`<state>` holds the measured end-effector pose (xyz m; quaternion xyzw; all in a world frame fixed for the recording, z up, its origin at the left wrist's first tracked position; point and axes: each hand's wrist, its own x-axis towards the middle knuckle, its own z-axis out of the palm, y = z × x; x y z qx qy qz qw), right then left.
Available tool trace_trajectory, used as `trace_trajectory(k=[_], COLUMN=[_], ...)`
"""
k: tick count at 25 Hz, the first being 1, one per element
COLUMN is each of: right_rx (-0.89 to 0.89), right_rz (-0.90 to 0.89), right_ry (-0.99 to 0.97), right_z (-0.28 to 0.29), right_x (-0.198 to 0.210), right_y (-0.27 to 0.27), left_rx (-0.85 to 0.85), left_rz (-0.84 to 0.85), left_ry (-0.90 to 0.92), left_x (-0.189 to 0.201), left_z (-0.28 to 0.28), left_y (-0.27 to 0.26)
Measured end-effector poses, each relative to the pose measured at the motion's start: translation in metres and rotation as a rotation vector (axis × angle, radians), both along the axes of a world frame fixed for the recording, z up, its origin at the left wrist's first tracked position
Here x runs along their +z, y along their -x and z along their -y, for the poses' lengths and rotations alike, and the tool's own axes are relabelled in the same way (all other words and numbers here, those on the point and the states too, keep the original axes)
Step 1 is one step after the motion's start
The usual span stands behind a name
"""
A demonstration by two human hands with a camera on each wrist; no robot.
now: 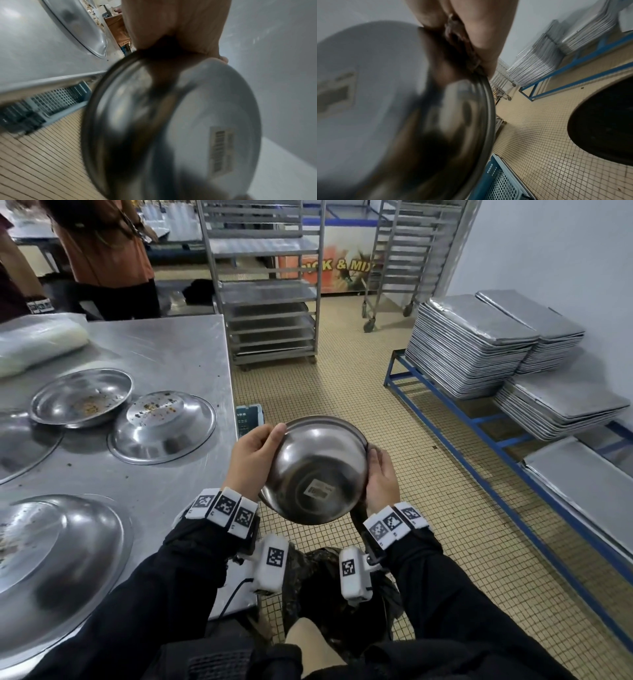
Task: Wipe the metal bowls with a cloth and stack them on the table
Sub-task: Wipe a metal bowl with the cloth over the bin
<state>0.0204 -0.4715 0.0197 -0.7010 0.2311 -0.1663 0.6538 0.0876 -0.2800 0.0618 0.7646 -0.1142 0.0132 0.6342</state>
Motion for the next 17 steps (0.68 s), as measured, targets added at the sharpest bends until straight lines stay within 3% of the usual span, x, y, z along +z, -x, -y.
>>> trace_trajectory(k=[3, 7, 9, 13, 17], right_rx=[0.037, 0.226, 0.277, 0.126, -0.038], right_rz=[0.026, 0.045, 0.065, 0.227, 0.313], right_ry=[0.171, 0.475, 0.619, 0.699, 0.628], right_z=[0.007, 0.015, 0.012, -0.004, -0.032], right_x=[0.009, 0.020, 0.024, 0.025, 0.022], right_y=[0.003, -0.002, -0.005, -0.005, 0.006], left_rx=[-0.076, -0.242, -0.246, -0.145, -0.016], left_rz=[0.009, 0.031, 0.082, 0.125, 0.141], left_ry=[-0.084, -0.199, -0.292, -0.351, -0.317], left_x=[-0.008, -0.007, -0.004, -0.007, -0.005], left_z=[-0.006, 0.000, 0.006, 0.008, 0.013], left_y=[0.001, 0.003, 0.005, 0.002, 0.007])
